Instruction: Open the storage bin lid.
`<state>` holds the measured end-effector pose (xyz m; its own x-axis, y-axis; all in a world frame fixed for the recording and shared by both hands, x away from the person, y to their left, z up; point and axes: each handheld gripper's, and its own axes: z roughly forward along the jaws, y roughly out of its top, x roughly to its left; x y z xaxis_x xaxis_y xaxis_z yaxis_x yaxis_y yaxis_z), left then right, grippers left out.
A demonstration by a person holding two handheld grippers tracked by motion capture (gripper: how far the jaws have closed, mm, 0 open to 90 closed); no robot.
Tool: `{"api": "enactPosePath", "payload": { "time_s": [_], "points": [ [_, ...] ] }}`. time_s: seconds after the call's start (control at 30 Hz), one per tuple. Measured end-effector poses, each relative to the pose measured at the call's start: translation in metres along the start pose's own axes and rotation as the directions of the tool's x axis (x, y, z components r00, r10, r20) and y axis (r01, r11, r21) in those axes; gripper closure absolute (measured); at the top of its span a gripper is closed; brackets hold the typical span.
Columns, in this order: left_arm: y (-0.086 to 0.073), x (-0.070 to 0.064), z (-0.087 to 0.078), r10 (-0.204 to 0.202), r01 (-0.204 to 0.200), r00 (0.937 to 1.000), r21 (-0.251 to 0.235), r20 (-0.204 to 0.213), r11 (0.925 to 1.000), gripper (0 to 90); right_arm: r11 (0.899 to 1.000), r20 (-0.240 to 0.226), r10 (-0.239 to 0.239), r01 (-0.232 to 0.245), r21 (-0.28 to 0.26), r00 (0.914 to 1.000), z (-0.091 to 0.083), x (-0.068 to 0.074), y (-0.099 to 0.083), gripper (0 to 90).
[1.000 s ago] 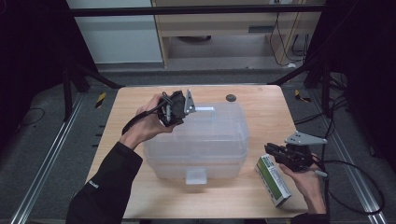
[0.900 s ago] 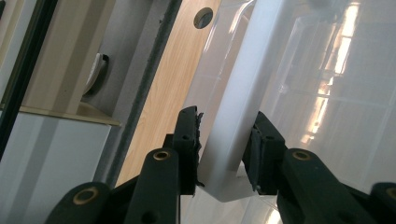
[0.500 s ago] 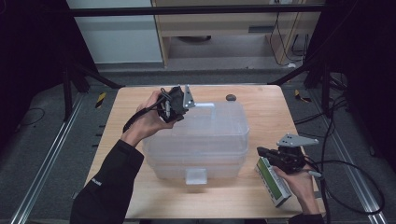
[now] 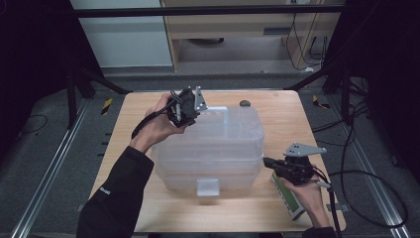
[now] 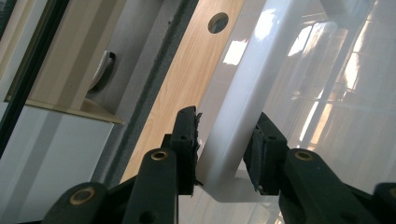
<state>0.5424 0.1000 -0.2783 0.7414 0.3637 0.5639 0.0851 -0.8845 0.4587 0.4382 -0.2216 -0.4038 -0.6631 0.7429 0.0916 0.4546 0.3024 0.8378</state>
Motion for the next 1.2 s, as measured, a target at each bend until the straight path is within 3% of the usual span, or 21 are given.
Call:
{"api": "enactPosePath", "payload": {
  "time_s": [0.4,0.53,0.63,0.9,1.1,1.17,1.2],
  "points": [
    [-0.001,0.001,0.001,-0.010,0.010,0.9999,-0.003,0.007,0.9999,66.2,0.997,-0.042,0.022,-0.025,-0.073,0.9989,0.002,0.003,0.004,90.0],
    [-0.002,-0.001,0.000,-0.018,0.018,0.9998,-0.011,0.008,0.9998,65.5,0.998,-0.041,0.019,-0.022,-0.067,0.9990,0.002,0.003,0.004,90.0],
    [-0.004,-0.001,-0.002,-0.027,0.027,0.9996,-0.019,0.007,0.9995,59.8,0.998,-0.040,0.016,-0.019,-0.061,0.9991,0.003,0.003,0.003,90.0],
    [-0.016,-0.001,-0.019,-0.058,0.059,0.9981,-0.048,0.019,0.9971,51.9,0.999,-0.040,0.012,-0.014,-0.048,0.9991,0.004,0.003,0.002,90.0],
    [-0.031,0.001,-0.037,-0.112,0.112,0.9937,-0.077,0.005,0.9907,50.8,0.999,-0.038,0.012,-0.014,-0.046,0.9992,0.004,0.004,0.002,90.0],
    [-0.038,0.002,-0.041,-0.143,0.142,0.9897,-0.080,-0.005,0.9866,51.9,0.999,-0.038,0.012,-0.014,-0.044,0.9992,0.004,0.004,0.002,89.9],
    [-0.046,0.004,-0.044,-0.179,0.178,0.9837,-0.088,-0.014,0.9801,52.5,0.999,-0.038,0.012,-0.013,-0.045,0.9992,0.004,0.004,0.002,89.9]
  ]
}}
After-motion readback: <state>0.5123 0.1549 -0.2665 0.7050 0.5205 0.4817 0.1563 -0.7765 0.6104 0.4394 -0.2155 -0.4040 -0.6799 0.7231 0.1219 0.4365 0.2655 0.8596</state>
